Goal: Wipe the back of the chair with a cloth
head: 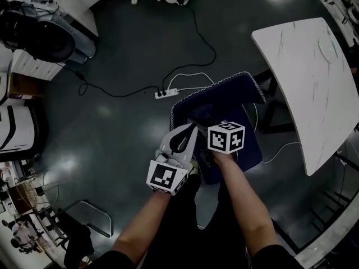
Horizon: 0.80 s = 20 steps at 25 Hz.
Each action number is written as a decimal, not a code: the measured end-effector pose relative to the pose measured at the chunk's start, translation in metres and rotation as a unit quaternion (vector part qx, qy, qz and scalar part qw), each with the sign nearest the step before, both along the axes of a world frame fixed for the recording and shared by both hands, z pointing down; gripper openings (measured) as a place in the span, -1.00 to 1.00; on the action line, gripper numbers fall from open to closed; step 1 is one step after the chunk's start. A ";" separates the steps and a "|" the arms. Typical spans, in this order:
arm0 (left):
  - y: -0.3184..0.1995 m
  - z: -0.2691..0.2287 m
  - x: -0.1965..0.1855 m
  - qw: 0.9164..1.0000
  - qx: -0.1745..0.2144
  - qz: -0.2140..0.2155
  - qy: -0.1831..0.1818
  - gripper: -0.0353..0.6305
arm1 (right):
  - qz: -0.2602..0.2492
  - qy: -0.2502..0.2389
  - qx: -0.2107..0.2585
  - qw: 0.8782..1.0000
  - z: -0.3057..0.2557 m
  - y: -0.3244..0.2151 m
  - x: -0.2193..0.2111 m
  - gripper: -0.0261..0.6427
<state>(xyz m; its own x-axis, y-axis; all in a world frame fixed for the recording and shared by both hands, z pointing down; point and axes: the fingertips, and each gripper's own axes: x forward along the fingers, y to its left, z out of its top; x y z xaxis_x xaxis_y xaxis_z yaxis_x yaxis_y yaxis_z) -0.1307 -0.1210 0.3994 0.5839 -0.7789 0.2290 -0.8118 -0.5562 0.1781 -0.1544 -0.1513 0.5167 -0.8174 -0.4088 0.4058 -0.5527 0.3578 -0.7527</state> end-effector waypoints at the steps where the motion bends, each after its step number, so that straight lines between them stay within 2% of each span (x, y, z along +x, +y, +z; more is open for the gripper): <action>1: 0.000 -0.006 -0.001 1.000 0.002 -0.001 0.001 -0.87 | -0.001 0.001 0.003 1.000 -0.008 -0.002 -0.001 -0.67; 13: 0.000 -0.087 -0.016 1.000 0.007 -0.003 0.021 -0.87 | 0.003 0.008 0.061 0.998 -0.115 -0.010 0.001 -0.67; 20: 0.002 -0.128 -0.013 0.999 0.003 0.003 0.034 -0.87 | 0.013 0.043 0.138 0.989 -0.181 0.004 0.031 -0.67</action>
